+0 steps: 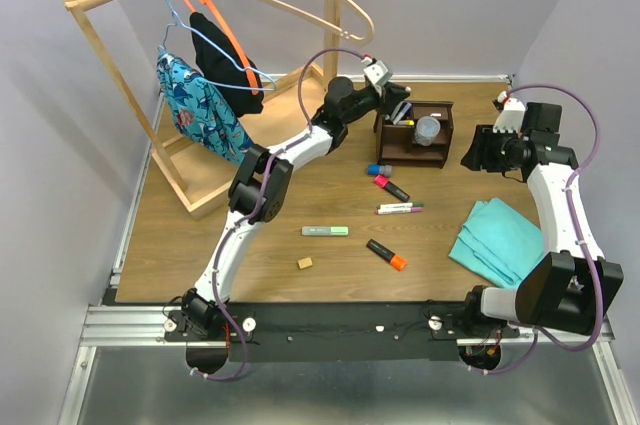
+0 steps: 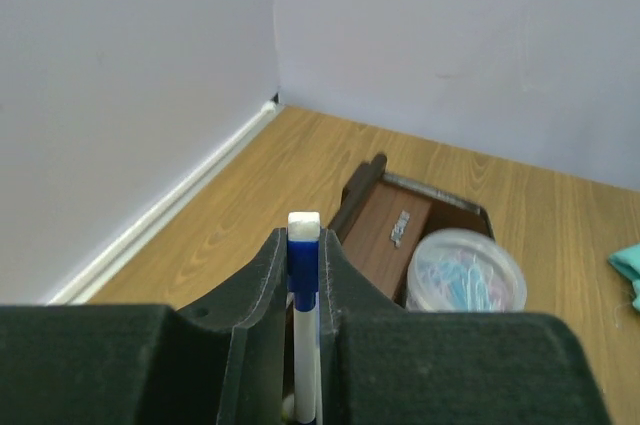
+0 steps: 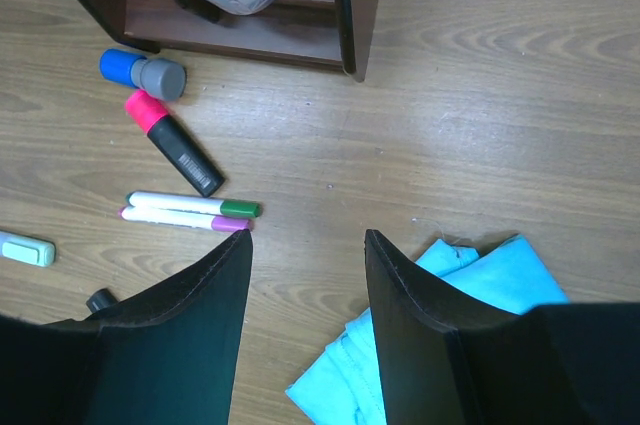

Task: Sort the stationery into containers
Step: Place the pen in the storage box, then pick up the pen from the center of the board.

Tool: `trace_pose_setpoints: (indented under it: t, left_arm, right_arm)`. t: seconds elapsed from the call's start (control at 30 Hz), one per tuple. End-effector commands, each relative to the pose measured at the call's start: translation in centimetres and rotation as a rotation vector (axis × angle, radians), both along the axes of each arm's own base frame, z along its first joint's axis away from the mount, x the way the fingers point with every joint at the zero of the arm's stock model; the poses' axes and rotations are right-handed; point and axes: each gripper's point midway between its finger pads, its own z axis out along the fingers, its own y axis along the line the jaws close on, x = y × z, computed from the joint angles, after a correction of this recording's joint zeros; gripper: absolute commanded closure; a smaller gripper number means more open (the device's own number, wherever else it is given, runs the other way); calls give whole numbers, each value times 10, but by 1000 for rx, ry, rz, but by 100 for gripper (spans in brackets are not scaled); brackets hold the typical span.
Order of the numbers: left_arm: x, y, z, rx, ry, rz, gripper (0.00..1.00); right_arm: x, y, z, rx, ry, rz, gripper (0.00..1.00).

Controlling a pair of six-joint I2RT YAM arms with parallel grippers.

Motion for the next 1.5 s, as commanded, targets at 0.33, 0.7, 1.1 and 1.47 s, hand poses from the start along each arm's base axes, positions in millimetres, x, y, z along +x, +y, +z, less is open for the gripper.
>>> trace_pose_setpoints:
  t: [0.33,0.7,1.1,1.47]
  left_arm:
    - [-35,18,3,6,23,-84,59]
    - [-67,48,51,160,-13,-47,42]
    - [-272,175,-88,948,398,-391,37]
    - [-300,173,-134,1063,420,-408,1]
  right_arm:
    - [0,3,5,22,-33,6,43]
    - [-11,11,22,33,-106,28,43]
    - [-29,23,43,73,-191,29,42]
    - [-34,28,45,90,-212,38,41]
